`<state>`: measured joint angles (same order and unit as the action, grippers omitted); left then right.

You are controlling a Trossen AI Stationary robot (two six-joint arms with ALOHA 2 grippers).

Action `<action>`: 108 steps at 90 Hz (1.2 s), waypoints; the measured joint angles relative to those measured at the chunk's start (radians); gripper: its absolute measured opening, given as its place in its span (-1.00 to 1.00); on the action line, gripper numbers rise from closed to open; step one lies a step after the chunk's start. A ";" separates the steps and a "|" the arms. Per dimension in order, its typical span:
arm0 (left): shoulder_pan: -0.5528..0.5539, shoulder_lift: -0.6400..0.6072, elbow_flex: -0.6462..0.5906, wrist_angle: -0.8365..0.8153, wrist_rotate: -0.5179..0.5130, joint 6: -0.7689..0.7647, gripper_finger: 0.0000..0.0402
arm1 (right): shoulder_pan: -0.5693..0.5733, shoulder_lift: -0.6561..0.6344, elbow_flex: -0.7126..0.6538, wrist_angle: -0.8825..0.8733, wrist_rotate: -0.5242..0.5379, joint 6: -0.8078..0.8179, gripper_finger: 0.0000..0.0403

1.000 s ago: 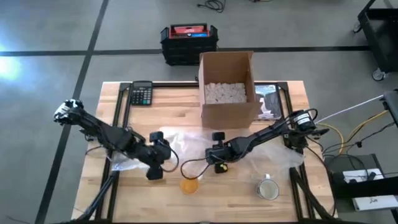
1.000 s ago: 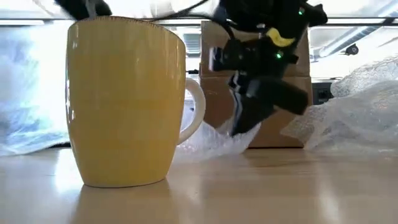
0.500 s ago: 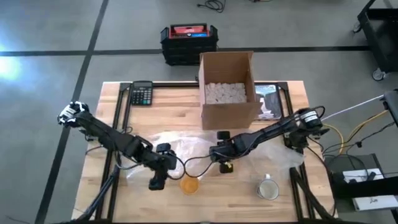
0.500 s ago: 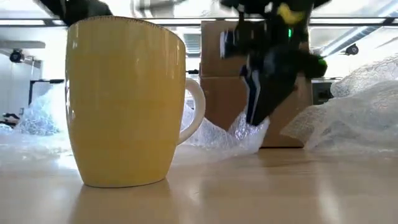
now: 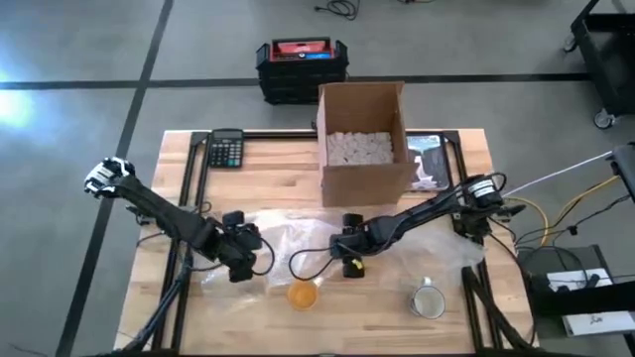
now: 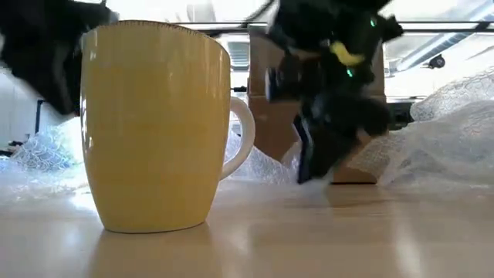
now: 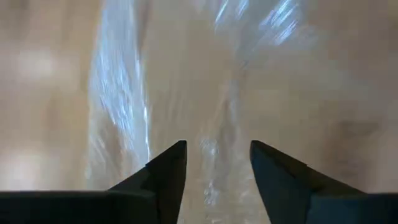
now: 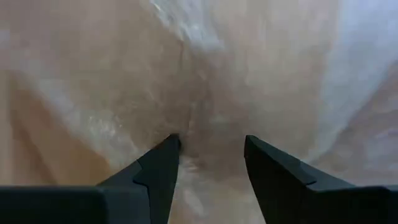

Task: Wrap mug
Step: Prepare the left transparent bubble wrap

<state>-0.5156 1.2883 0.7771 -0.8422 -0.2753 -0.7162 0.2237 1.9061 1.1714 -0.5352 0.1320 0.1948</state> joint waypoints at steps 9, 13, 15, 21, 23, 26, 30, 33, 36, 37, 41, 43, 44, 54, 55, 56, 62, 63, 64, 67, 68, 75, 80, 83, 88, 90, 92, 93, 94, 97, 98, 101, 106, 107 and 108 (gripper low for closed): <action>0.000 0.003 -0.098 0.045 0.091 -0.043 -0.35 | 0.003 -0.016 0.000 -0.099 -0.028 0.022 -0.25; 0.000 0.003 -0.127 0.043 0.118 -0.063 -0.39 | 0.008 -0.028 -0.001 -0.149 -0.038 0.031 -0.27; 0.000 0.003 -0.141 0.045 0.125 -0.071 -0.41 | 0.010 -0.037 -0.002 -0.176 -0.045 0.033 -0.28; -0.001 0.001 -0.175 0.041 0.129 -0.091 -0.47 | 0.016 -0.058 -0.003 -0.242 -0.079 0.032 -0.31; -0.001 0.001 -0.182 0.040 0.129 -0.093 -0.49 | 0.017 -0.067 -0.003 -0.263 -0.087 0.032 -0.32; -0.001 0.000 -0.191 0.039 0.129 -0.094 -0.52 | 0.018 -0.079 -0.003 -0.299 -0.103 0.031 -0.33; 0.001 -0.001 -0.199 0.035 0.128 -0.094 -0.55 | 0.017 -0.094 -0.003 -0.340 -0.122 0.032 -0.35; 0.003 -0.001 -0.203 0.033 0.128 -0.094 -0.57 | 0.014 -0.107 -0.003 -0.362 -0.137 0.037 -0.37; 0.003 -0.001 -0.205 0.027 0.128 -0.094 -0.60 | 0.013 -0.120 0.000 -0.381 -0.152 0.046 -0.38; 0.003 -0.001 -0.206 0.025 0.128 -0.094 -0.61 | 0.012 -0.123 0.003 -0.387 -0.158 0.048 -0.38; 0.003 -0.001 -0.206 0.012 0.127 -0.094 -0.63 | 0.012 -0.144 0.015 -0.404 -0.176 0.065 -0.39; 0.003 -0.002 -0.205 0.004 0.127 -0.094 -0.65 | 0.012 -0.157 0.021 -0.404 -0.184 0.076 -0.40; 0.003 -0.002 -0.204 -0.001 0.128 -0.094 -0.65 | 0.012 -0.163 0.025 -0.402 -0.188 0.079 -0.40; 0.003 -0.009 -0.157 -0.046 0.129 -0.094 -0.70 | 0.019 -0.211 0.052 -0.352 -0.194 0.119 -0.40; 0.003 -0.011 -0.150 -0.049 0.129 -0.094 -0.71 | 0.020 -0.215 0.053 -0.341 -0.193 0.121 -0.40; 0.003 -0.013 -0.142 -0.054 0.128 -0.094 -0.71 | 0.021 -0.218 0.053 -0.328 -0.193 0.120 -0.40; 0.002 -0.028 -0.102 -0.078 0.108 -0.090 -0.73 | 0.030 -0.230 0.051 -0.222 -0.175 0.121 -0.37; 0.002 -0.031 -0.096 -0.079 0.100 -0.090 -0.73 | 0.032 -0.230 0.049 -0.201 -0.169 0.121 -0.36; 0.002 -0.034 -0.089 -0.079 0.091 -0.089 -0.74 | 0.034 -0.231 0.048 -0.180 -0.162 0.122 -0.35; 0.001 -0.044 -0.071 -0.072 0.062 -0.084 -0.75 | 0.041 -0.231 0.039 -0.122 -0.146 0.121 -0.32; 0.001 -0.047 -0.065 -0.067 0.051 -0.081 -0.75 | 0.043 -0.229 0.036 -0.104 -0.141 0.121 -0.31; 0.001 -0.073 -0.054 -0.009 -0.048 -0.048 -0.77 | 0.048 -0.194 0.017 0.001 -0.130 0.118 -0.24; 0.002 -0.083 -0.073 0.082 -0.127 -0.001 -0.79 | 0.048 -0.158 0.006 0.042 -0.114 0.115 -0.17; 0.002 -0.084 -0.092 0.152 -0.157 0.032 -0.80 | 0.047 -0.135 0.004 0.050 -0.094 0.119 -0.14; 0.006 -0.082 -0.137 0.272 -0.163 0.080 -0.82 | 0.046 -0.101 0.004 0.053 -0.051 0.138 -0.08; 0.009 -0.077 -0.158 0.320 -0.158 0.095 -0.82 | 0.046 -0.088 0.004 0.046 -0.037 0.148 -0.07; 0.011 -0.070 -0.178 0.370 -0.149 0.102 -0.83 | 0.045 -0.076 0.004 0.037 -0.026 0.154 -0.05; 0.012 -0.066 -0.187 0.394 -0.144 0.106 -0.84 | 0.045 -0.070 0.004 0.032 -0.026 0.155 -0.04; 0.012 -0.063 -0.197 0.419 -0.138 0.109 -0.84 | 0.045 -0.064 0.004 0.028 -0.025 0.157 -0.04; 0.012 -0.055 -0.226 0.480 -0.114 0.113 -0.86 | 0.046 -0.047 0.004 0.016 -0.027 0.163 -0.02; 0.012 -0.052 -0.236 0.494 -0.106 0.113 -0.86 | 0.046 -0.042 0.003 0.012 -0.027 0.166 -0.02; 0.013 -0.046 -0.259 0.509 -0.076 0.105 -0.88 | 0.050 -0.032 0.002 -0.003 -0.033 0.174 -0.01; 0.012 -0.035 -0.284 0.503 -0.024 0.077 -0.91 | 0.056 -0.026 0.002 -0.040 -0.039 0.183 0.00; 0.012 -0.034 -0.287 0.499 -0.016 0.069 -0.92 | 0.057 -0.026 0.002 -0.047 -0.042 0.184 0.00; 0.012 -0.033 -0.291 0.495 -0.008 0.062 -0.92 | 0.059 -0.026 0.002 -0.054 -0.046 0.185 0.00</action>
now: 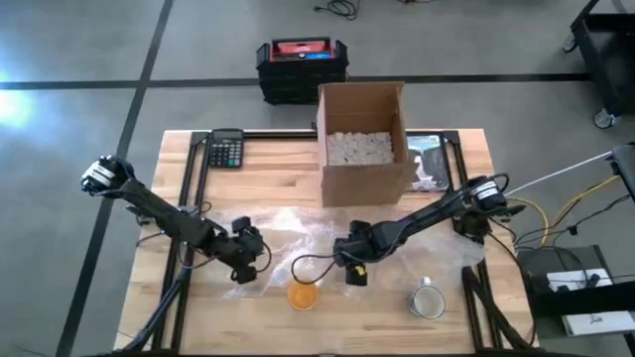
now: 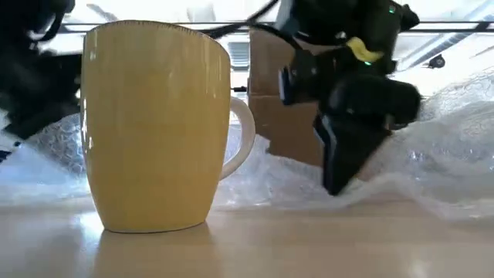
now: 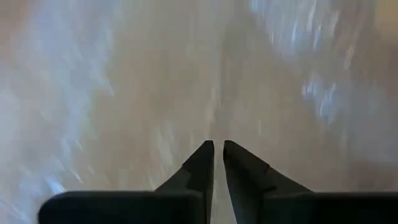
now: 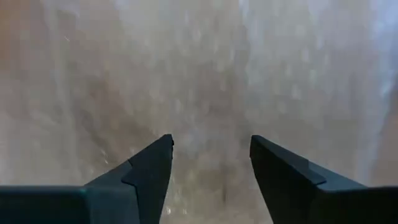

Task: Wrap mug
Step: Prepare the left transparent bubble wrap, then wrap the yellow mug with the left transparent bubble wrap

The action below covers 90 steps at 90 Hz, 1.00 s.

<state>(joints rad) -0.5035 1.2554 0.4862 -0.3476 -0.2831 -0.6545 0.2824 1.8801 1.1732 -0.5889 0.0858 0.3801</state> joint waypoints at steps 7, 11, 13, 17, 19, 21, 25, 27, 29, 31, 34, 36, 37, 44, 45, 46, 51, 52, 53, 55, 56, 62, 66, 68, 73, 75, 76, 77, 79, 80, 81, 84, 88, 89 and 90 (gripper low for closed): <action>-0.002 -0.006 -0.015 -0.076 0.054 -0.053 -0.98 | 0.005 -0.007 0.001 -0.058 -0.020 0.004 -0.01; -0.002 -0.010 -0.013 -0.111 0.078 -0.075 -0.99 | 0.008 -0.016 0.000 -0.101 -0.040 0.005 -0.02; -0.002 -0.014 -0.012 -0.130 0.090 -0.084 -0.99 | 0.008 -0.022 0.001 -0.120 -0.048 0.006 -0.03; -0.003 -0.027 -0.008 -0.173 0.101 -0.094 -0.98 | 0.008 -0.035 0.011 -0.164 -0.071 0.018 -0.05; -0.003 -0.031 -0.004 -0.196 0.106 -0.096 -0.98 | 0.008 -0.047 0.018 -0.183 -0.082 0.020 -0.05; -0.003 -0.033 0.002 -0.218 0.112 -0.096 -0.98 | 0.008 -0.056 0.026 -0.202 -0.091 0.022 -0.06; -0.004 -0.041 0.018 -0.244 0.117 -0.091 -0.98 | 0.007 -0.067 0.052 -0.242 -0.112 0.024 -0.07; -0.004 -0.048 0.030 -0.252 0.120 -0.085 -0.98 | 0.006 -0.076 0.065 -0.255 -0.124 0.026 -0.08; -0.003 -0.056 0.044 -0.257 0.121 -0.079 -0.99 | 0.006 -0.085 0.075 -0.263 -0.134 0.030 -0.08; -0.004 -0.064 0.059 -0.256 0.120 -0.072 -0.99 | 0.006 -0.091 0.086 -0.262 -0.139 0.036 -0.09; -0.004 -0.073 0.085 -0.251 0.120 -0.061 -0.99 | 0.008 -0.096 0.108 -0.242 -0.143 0.048 -0.09; -0.004 -0.078 0.100 -0.242 0.117 -0.055 -1.00 | 0.008 -0.099 0.124 -0.210 -0.144 0.053 -0.09; -0.004 -0.080 0.107 -0.238 0.116 -0.052 -1.00 | 0.009 -0.102 0.133 -0.191 -0.145 0.056 -0.09; -0.004 -0.098 0.148 -0.236 0.113 -0.037 -0.99 | 0.011 -0.111 0.175 -0.062 -0.148 0.057 -0.07; -0.004 -0.100 0.153 -0.233 0.113 -0.036 -0.99 | 0.012 -0.112 0.180 -0.040 -0.149 0.054 -0.07; -0.004 -0.102 0.158 -0.228 0.112 -0.034 -0.98 | 0.014 -0.112 0.184 -0.017 -0.149 0.049 -0.07; -0.006 -0.109 0.180 -0.205 0.110 -0.021 -0.97 | 0.019 -0.108 0.199 0.110 -0.147 0.022 -0.04; -0.006 -0.110 0.183 -0.203 0.110 -0.019 -0.97 | 0.020 -0.105 0.201 0.134 -0.146 0.019 -0.03; -0.006 -0.111 0.185 -0.203 0.110 -0.018 -0.97 | 0.020 -0.102 0.203 0.158 -0.146 0.015 -0.03; -0.006 -0.113 0.189 -0.207 0.109 -0.016 -0.97 | 0.022 -0.097 0.208 0.202 -0.146 0.007 -0.01; -0.006 -0.113 0.190 -0.208 0.109 -0.015 -0.97 | 0.023 -0.095 0.211 0.223 -0.146 0.003 0.00; -0.010 -0.112 0.194 -0.198 0.110 -0.015 -0.98 | 0.027 -0.078 0.231 0.298 -0.143 -0.011 0.06; -0.014 -0.112 0.193 -0.194 0.109 -0.017 -0.99 | 0.027 -0.061 0.257 0.309 -0.141 -0.033 0.11; -0.014 -0.112 0.192 -0.193 0.109 -0.019 -0.99 | 0.026 -0.052 0.271 0.306 -0.137 -0.039 0.13; -0.019 -0.104 0.191 -0.193 0.109 -0.022 -1.00 | 0.025 -0.019 0.309 0.265 -0.128 -0.043 0.19; -0.023 -0.102 0.189 -0.191 0.109 -0.027 -1.00 | 0.025 -0.007 0.327 0.246 -0.128 -0.042 0.21; -0.025 -0.101 0.188 -0.191 0.109 -0.030 -1.00 | 0.025 0.000 0.335 0.238 -0.127 -0.041 0.22; -0.027 -0.100 0.187 -0.191 0.109 -0.033 -1.00 | 0.025 0.008 0.346 0.230 -0.126 -0.041 0.23; -0.031 -0.099 0.185 -0.194 0.109 -0.038 -0.99 | 0.025 0.024 0.368 0.209 -0.119 -0.040 0.24; -0.033 -0.098 0.184 -0.196 0.109 -0.040 -0.99 | 0.025 0.032 0.379 0.196 -0.114 -0.039 0.25; -0.034 -0.097 0.184 -0.197 0.109 -0.040 -0.99 | 0.025 0.041 0.390 0.182 -0.109 -0.039 0.25; -0.040 -0.094 0.184 -0.193 0.109 -0.043 -0.99 | 0.025 0.062 0.426 0.135 -0.089 -0.032 0.26; -0.052 -0.090 0.185 -0.192 0.110 -0.048 -0.98 | 0.025 0.093 0.474 0.063 -0.066 -0.026 0.27; -0.055 -0.090 0.184 -0.194 0.110 -0.052 -0.98 | 0.025 0.104 0.489 0.043 -0.065 -0.026 0.27; -0.058 -0.090 0.183 -0.195 0.110 -0.056 -0.98 | 0.025 0.114 0.503 0.025 -0.063 -0.025 0.27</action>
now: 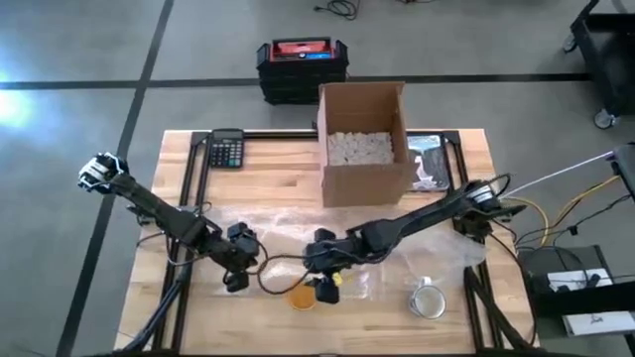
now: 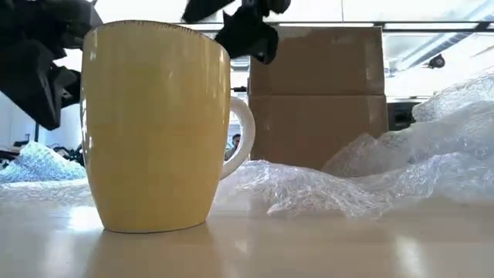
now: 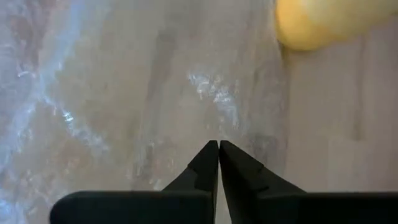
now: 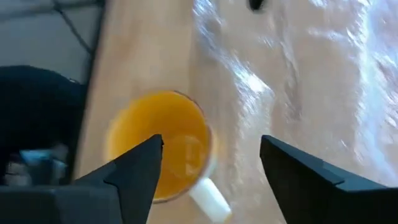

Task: Wrap mug
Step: Wrap the yellow mug with the left transparent bubble wrap

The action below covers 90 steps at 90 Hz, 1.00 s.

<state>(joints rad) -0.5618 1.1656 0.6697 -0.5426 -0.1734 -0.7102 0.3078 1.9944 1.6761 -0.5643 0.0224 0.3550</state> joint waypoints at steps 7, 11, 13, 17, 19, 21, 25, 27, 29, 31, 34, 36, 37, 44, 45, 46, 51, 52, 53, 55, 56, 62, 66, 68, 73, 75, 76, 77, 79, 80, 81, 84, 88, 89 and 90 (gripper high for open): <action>-0.020 -0.001 -0.003 -0.001 0.000 -0.019 -0.99 | 0.000 0.070 0.100 -0.104 0.003 -0.002 0.24; -0.033 -0.002 -0.005 0.001 0.000 -0.033 -1.00 | 0.000 0.115 0.157 -0.165 0.004 -0.008 0.21; -0.039 -0.003 -0.007 -0.001 0.000 -0.041 -1.00 | 0.000 0.136 0.189 -0.186 0.003 -0.011 0.19; -0.052 -0.006 -0.010 -0.007 0.000 -0.055 -0.99 | 0.000 0.177 0.251 -0.221 0.004 -0.017 0.16; -0.057 -0.007 -0.011 -0.008 0.000 -0.061 -0.99 | 0.000 0.198 0.283 -0.246 0.003 -0.019 0.14; -0.061 -0.007 -0.011 -0.005 0.000 -0.067 -0.99 | 0.000 0.217 0.312 -0.274 0.004 -0.020 0.12; -0.071 -0.007 -0.011 -0.002 0.000 -0.080 -0.99 | 0.000 0.255 0.367 -0.317 0.004 -0.024 0.08; -0.076 -0.007 -0.012 -0.003 0.000 -0.086 -0.99 | 0.000 0.273 0.391 -0.337 0.004 -0.029 0.06; -0.080 -0.007 -0.013 -0.004 0.000 -0.090 -0.99 | -0.001 0.291 0.413 -0.358 0.004 -0.034 0.04; -0.084 -0.007 -0.014 -0.006 0.000 -0.094 -1.00 | -0.001 0.309 0.433 -0.383 0.004 -0.040 0.02; -0.086 -0.007 -0.014 -0.006 0.000 -0.096 -1.00 | -0.002 0.333 0.461 -0.416 0.004 -0.053 -0.02; -0.087 -0.007 -0.016 -0.002 0.000 -0.097 -1.00 | -0.002 0.349 0.479 -0.435 0.004 -0.060 -0.06; -0.088 -0.007 -0.016 0.000 0.000 -0.099 -1.00 | -0.002 0.355 0.486 -0.442 0.004 -0.061 -0.07; -0.090 -0.007 -0.019 -0.003 0.000 -0.109 -0.99 | -0.002 0.390 0.531 -0.457 0.006 -0.076 -0.24; -0.090 -0.007 -0.020 0.000 0.000 -0.109 -0.99 | -0.002 0.393 0.536 -0.457 0.006 -0.079 -0.27; -0.090 -0.006 -0.021 0.003 0.000 -0.110 -0.99 | -0.002 0.395 0.541 -0.458 0.006 -0.082 -0.30; -0.090 -0.005 -0.026 0.015 0.000 -0.110 -0.99 | -0.002 0.398 0.558 -0.459 0.004 -0.096 -0.46; -0.090 -0.005 -0.026 0.016 0.000 -0.110 -0.99 | -0.001 0.398 0.560 -0.459 0.004 -0.100 -0.49; -0.090 -0.005 -0.027 0.016 0.000 -0.110 -0.99 | 0.000 0.398 0.562 -0.459 0.004 -0.105 -0.53; -0.090 -0.005 -0.029 0.017 0.000 -0.111 -0.99 | 0.000 0.398 0.566 -0.458 0.004 -0.112 -0.60; -0.090 -0.005 -0.030 0.019 0.000 -0.111 -0.99 | 0.000 0.398 0.568 -0.459 0.003 -0.115 -0.64; -0.093 -0.005 -0.037 0.031 0.000 -0.114 -1.00 | 0.000 0.394 0.594 -0.484 0.002 -0.132 -0.87; -0.097 -0.005 -0.039 0.029 0.000 -0.118 -0.99 | 0.001 0.391 0.620 -0.505 0.005 -0.143 -0.94; -0.101 -0.005 -0.039 0.031 0.000 -0.120 -0.99 | 0.001 0.390 0.636 -0.512 0.008 -0.148 -0.95; -0.113 -0.004 -0.039 0.034 0.000 -0.131 -0.99 | 0.000 0.374 0.670 -0.506 0.004 -0.164 -0.93; -0.119 -0.005 -0.039 0.034 0.000 -0.137 -0.99 | -0.001 0.361 0.680 -0.501 0.006 -0.170 -0.92; -0.122 -0.005 -0.039 0.034 -0.001 -0.141 -1.00 | -0.003 0.351 0.680 -0.498 0.008 -0.174 -0.92; -0.126 -0.005 -0.039 0.033 0.000 -0.143 -1.00 | -0.005 0.341 0.680 -0.495 0.011 -0.180 -0.92; -0.134 -0.005 -0.037 0.031 0.000 -0.149 -1.00 | -0.008 0.320 0.675 -0.488 0.022 -0.191 -0.92; -0.140 -0.005 -0.036 0.030 0.000 -0.151 -1.00 | -0.010 0.311 0.672 -0.483 0.028 -0.195 -0.92; -0.145 -0.005 -0.035 0.029 0.000 -0.153 -1.00 | -0.012 0.304 0.670 -0.479 0.036 -0.198 -0.92; -0.163 -0.007 -0.030 0.031 -0.001 -0.161 -1.00 | -0.022 0.291 0.670 -0.469 0.063 -0.207 -0.95; -0.187 -0.011 -0.022 0.031 -0.001 -0.174 -1.00 | -0.040 0.285 0.672 -0.450 0.101 -0.208 -0.97; -0.193 -0.012 -0.020 0.032 -0.001 -0.176 -1.00 | -0.046 0.285 0.672 -0.446 0.110 -0.208 -0.97; -0.197 -0.012 -0.018 0.032 -0.002 -0.179 -1.00 | -0.052 0.286 0.672 -0.444 0.118 -0.209 -0.97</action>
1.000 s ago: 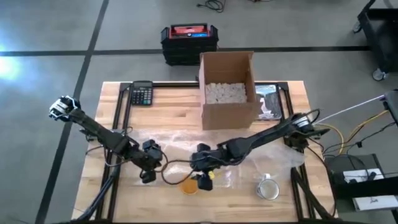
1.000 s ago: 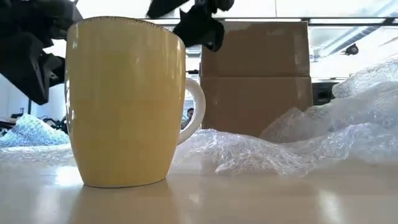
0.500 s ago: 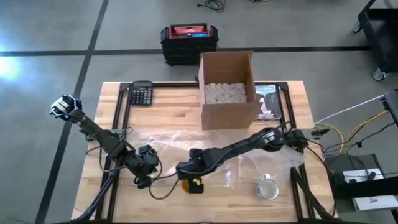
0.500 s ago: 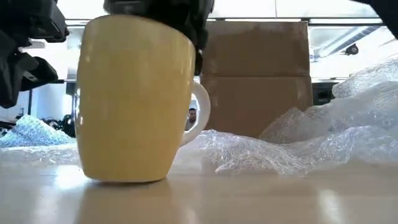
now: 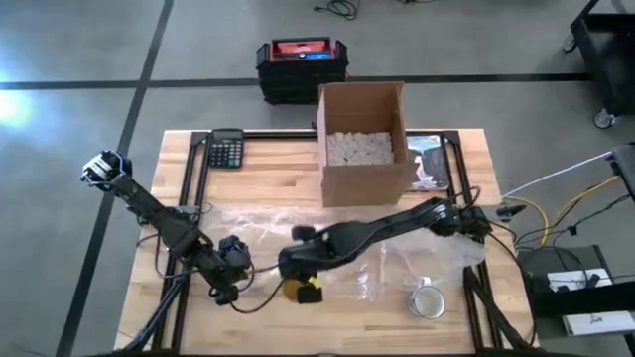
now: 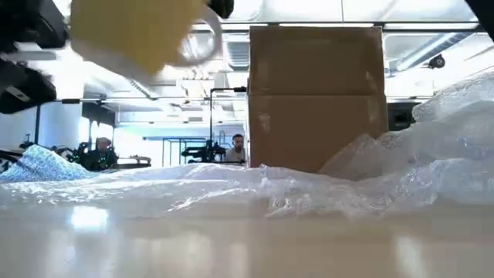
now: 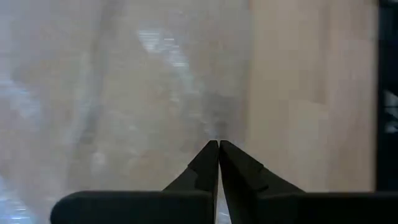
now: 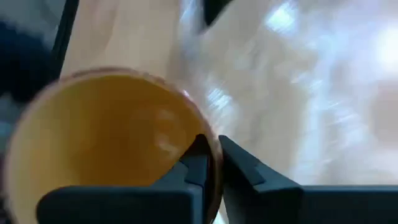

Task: Wrap mug
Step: Wrap the yellow mug with the left transparent bubble wrap

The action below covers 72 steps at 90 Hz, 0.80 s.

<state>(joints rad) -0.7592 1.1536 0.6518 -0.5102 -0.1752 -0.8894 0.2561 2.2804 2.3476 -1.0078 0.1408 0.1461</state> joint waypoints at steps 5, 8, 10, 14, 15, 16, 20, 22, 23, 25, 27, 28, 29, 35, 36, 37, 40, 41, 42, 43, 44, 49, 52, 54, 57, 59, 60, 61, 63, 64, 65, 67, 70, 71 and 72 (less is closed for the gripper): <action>-0.024 0.000 0.006 0.005 -0.018 -0.012 -1.00 | -0.033 0.023 -0.006 0.010 0.023 -0.001 -0.97; -0.035 -0.001 0.007 0.003 -0.031 -0.016 -1.00 | -0.053 0.043 -0.012 0.015 0.023 -0.002 -0.97; -0.042 -0.001 0.008 0.003 -0.046 -0.019 -1.00 | -0.065 0.059 -0.015 0.023 0.023 -0.002 -0.97; -0.050 -0.002 0.008 0.003 -0.057 -0.025 -1.00 | -0.087 0.089 -0.017 0.048 0.023 -0.004 -0.97; -0.052 -0.002 0.008 0.002 -0.060 -0.027 -1.00 | -0.092 0.094 -0.017 0.053 0.021 -0.004 -0.97; -0.052 -0.002 0.008 0.002 -0.062 -0.029 -1.00 | -0.097 0.098 -0.017 0.056 0.018 -0.003 -0.97; -0.053 -0.002 0.008 0.001 -0.062 -0.039 -1.00 | -0.113 0.108 -0.016 0.053 0.005 0.004 -0.97; -0.054 -0.002 0.008 -0.001 -0.062 -0.041 -1.00 | -0.120 0.111 -0.013 0.045 0.001 0.011 -0.97; -0.054 -0.002 0.008 -0.002 -0.062 -0.042 -1.00 | -0.124 0.113 -0.013 0.043 0.000 0.014 -0.97; -0.056 -0.002 0.008 -0.003 -0.062 -0.044 -1.00 | -0.129 0.118 -0.013 0.039 -0.005 0.018 -0.97; -0.057 -0.001 0.008 -0.003 -0.062 -0.045 -1.00 | -0.136 0.124 -0.013 0.038 -0.017 0.019 -0.97; -0.057 -0.001 0.008 -0.003 -0.062 -0.045 -1.00 | -0.139 0.127 -0.013 0.039 -0.025 0.020 -0.97; -0.056 -0.001 0.008 -0.002 -0.062 -0.045 -1.00 | -0.142 0.131 -0.013 0.039 -0.031 0.022 -0.97; -0.057 0.000 0.008 -0.003 -0.062 -0.044 -1.00 | -0.153 0.154 -0.015 0.040 -0.043 0.028 -0.97; -0.057 0.000 0.008 -0.004 -0.062 -0.044 -1.00 | -0.154 0.158 -0.016 0.040 -0.039 0.031 -0.96; -0.057 0.000 0.008 -0.004 -0.062 -0.044 -1.00 | -0.155 0.160 -0.016 0.041 -0.037 0.034 -0.96; -0.057 0.000 0.008 -0.003 -0.062 -0.044 -1.00 | -0.159 0.160 -0.016 0.043 -0.048 0.035 -0.96; -0.057 0.000 0.008 -0.003 -0.062 -0.044 -1.00 | -0.160 0.160 -0.016 0.041 -0.045 0.036 -0.96; -0.057 0.000 0.008 -0.002 -0.062 -0.044 -1.00 | -0.160 0.160 -0.016 0.039 -0.041 0.037 -0.96; -0.057 0.000 0.008 -0.003 -0.062 -0.043 -1.00 | -0.160 0.160 -0.015 0.037 -0.035 0.038 -0.96; -0.057 0.000 0.008 -0.003 -0.062 -0.043 -1.00 | -0.160 0.160 -0.015 0.037 -0.033 0.042 -0.96; -0.057 0.000 0.008 -0.003 -0.063 -0.043 -1.00 | -0.162 0.163 -0.015 0.042 -0.030 0.050 -0.96; -0.057 -0.001 0.008 -0.003 -0.064 -0.043 -1.00 | -0.163 0.164 -0.015 0.043 -0.035 0.053 -0.96; -0.057 -0.001 0.008 -0.003 -0.066 -0.042 -1.00 | -0.163 0.164 -0.015 0.042 -0.037 0.055 -0.96; -0.057 -0.001 0.008 -0.003 -0.068 -0.042 -1.00 | -0.163 0.164 -0.015 0.042 -0.038 0.061 -0.95; -0.057 -0.001 0.008 -0.003 -0.068 -0.041 -1.00 | -0.164 0.164 -0.015 0.042 -0.037 0.065 -0.94; -0.057 -0.001 0.008 -0.003 -0.069 -0.041 -1.00 | -0.164 0.164 -0.015 0.043 -0.037 0.066 -0.94; -0.057 -0.001 0.008 -0.003 -0.069 -0.040 -1.00 | -0.164 0.164 -0.015 0.043 -0.037 0.068 -0.93; -0.057 -0.001 0.008 -0.003 -0.069 -0.040 -1.00 | -0.164 0.164 -0.015 0.044 -0.037 0.071 -0.91; -0.057 -0.001 0.008 -0.003 -0.069 -0.040 -1.00 | -0.164 0.165 -0.015 0.045 -0.037 0.072 -0.90; -0.057 -0.001 0.008 -0.003 -0.069 -0.040 -1.00 | -0.164 0.164 -0.015 0.045 -0.037 0.073 -0.89; -0.057 -0.001 0.008 -0.003 -0.069 -0.040 -1.00 | -0.163 0.164 -0.015 0.045 -0.037 0.073 -0.86; -0.057 -0.001 0.008 -0.003 -0.069 -0.040 -1.00 | -0.163 0.163 -0.015 0.045 -0.039 0.073 -0.81; -0.057 0.000 0.008 -0.003 -0.069 -0.040 -1.00 | -0.163 0.162 -0.015 0.045 -0.040 0.073 -0.79; -0.057 0.000 0.008 -0.003 -0.069 -0.040 -1.00 | -0.163 0.160 -0.015 0.044 -0.040 0.072 -0.77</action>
<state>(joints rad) -0.8158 1.1534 0.6594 -0.5129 -0.2443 -0.9298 0.0933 2.4405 2.3324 -0.9639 0.1008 0.2178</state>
